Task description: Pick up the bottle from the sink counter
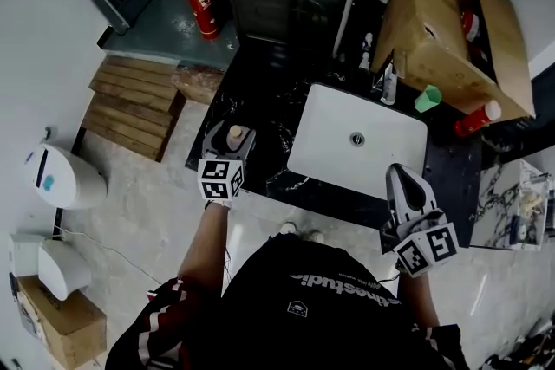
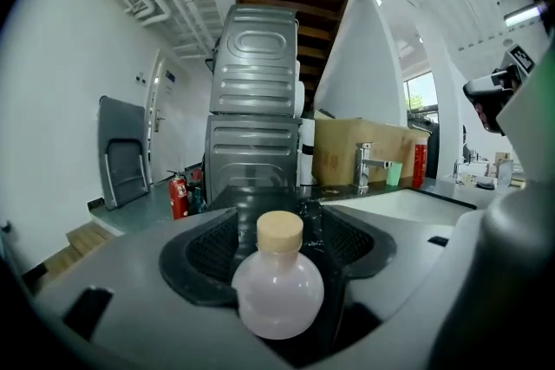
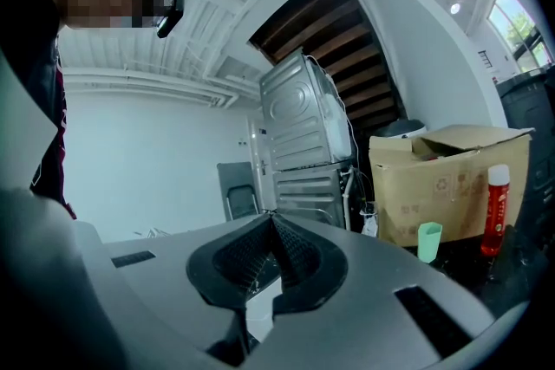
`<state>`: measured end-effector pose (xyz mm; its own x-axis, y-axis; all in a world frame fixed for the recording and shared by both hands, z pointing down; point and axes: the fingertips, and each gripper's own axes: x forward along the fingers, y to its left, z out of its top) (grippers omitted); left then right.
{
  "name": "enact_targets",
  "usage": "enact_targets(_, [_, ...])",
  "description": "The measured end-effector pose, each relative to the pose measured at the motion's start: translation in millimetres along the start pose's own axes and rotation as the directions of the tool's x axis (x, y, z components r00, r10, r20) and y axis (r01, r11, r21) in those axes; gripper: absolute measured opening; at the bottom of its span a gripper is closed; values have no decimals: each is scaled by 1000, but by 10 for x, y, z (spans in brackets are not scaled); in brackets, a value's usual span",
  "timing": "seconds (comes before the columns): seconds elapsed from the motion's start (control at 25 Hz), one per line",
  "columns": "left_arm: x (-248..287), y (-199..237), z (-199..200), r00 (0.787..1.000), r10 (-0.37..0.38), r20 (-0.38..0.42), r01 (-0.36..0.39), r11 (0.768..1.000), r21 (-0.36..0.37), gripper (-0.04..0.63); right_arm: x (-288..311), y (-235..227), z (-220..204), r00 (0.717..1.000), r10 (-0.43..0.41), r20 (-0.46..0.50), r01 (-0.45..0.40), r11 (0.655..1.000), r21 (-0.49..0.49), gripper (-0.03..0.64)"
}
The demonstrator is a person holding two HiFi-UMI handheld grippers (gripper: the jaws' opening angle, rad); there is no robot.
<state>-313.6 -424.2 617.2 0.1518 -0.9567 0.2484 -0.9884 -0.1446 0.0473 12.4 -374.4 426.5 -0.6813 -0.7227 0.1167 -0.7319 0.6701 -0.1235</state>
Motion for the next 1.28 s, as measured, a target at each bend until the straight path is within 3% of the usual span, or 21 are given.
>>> enact_targets(0.16, [106,-14,-142,998,15,-57,-15,1000,14,284,-44,-75,10,1000,-15,0,15,1000,4,38])
enact_targets(0.28, [112,35,-151,997,52,-55,-50,998,35,150,-96,-129,12,1000,-27,1,27,1000,4,38])
enact_targets(0.72, [20,-147,-23,998,6,-57,-1,997,82,130,-233,-241,82,999,-38,25,38,999,13,38])
enact_targets(1.0, [-193,-811,807,987,-155,46,145,975,169,129,-284,-358,154,997,-54,50,53,998,23,38])
enact_targets(1.16, [-315,-1334,1299,962,-264,72,242,943,226,129,-339,-384,241,996,-50,69,49,999,17,38])
enact_targets(1.28, [-382,-1783,1588,926,-369,75,346,913,216,129,-409,-389,348,995,-48,92,49,999,-5,38])
